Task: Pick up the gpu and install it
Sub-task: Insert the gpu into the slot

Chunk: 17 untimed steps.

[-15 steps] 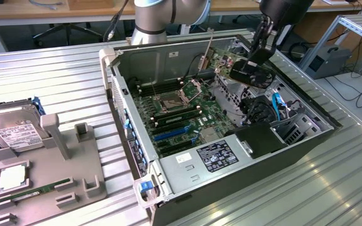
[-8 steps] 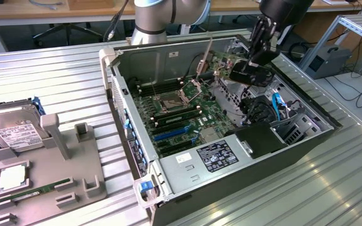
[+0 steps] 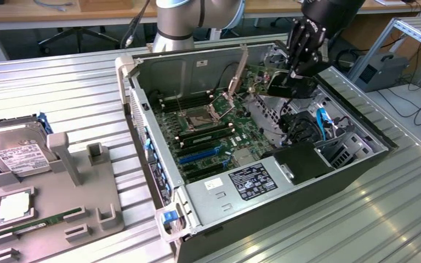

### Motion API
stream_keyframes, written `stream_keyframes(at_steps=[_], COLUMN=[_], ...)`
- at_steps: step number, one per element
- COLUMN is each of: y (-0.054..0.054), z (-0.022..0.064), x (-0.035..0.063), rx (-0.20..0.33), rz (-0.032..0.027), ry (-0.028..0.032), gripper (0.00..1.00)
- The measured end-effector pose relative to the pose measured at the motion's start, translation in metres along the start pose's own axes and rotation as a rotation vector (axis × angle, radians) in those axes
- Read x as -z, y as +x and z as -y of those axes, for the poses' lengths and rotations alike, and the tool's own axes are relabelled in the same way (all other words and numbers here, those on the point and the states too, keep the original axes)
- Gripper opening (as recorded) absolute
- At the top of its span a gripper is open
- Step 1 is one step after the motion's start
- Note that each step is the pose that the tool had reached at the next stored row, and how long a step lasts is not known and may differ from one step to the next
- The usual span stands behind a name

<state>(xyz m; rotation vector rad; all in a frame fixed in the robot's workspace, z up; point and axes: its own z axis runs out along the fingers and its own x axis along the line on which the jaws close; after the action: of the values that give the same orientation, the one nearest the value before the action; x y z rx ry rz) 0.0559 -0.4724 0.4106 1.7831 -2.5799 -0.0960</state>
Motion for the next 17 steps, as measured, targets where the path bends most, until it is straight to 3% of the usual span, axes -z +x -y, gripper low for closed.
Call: stream_keyframes(at_steps=[7,11,12,17], y=[0.0000,-0.0007,-0.0005,0.0011], z=[0.0000,-0.0002,-0.0010,-0.0051], x=[-0.0012,-0.0014,-0.0020,-0.0054], rx=[0.213,0.277,0.278,0.288], rz=[-0.0111,-0.0146,-0.0139,-0.0082], ry=[-0.0067,-0.0088,-0.0069,0.0215], gripper=[0.27,0.27,0.27,0.27])
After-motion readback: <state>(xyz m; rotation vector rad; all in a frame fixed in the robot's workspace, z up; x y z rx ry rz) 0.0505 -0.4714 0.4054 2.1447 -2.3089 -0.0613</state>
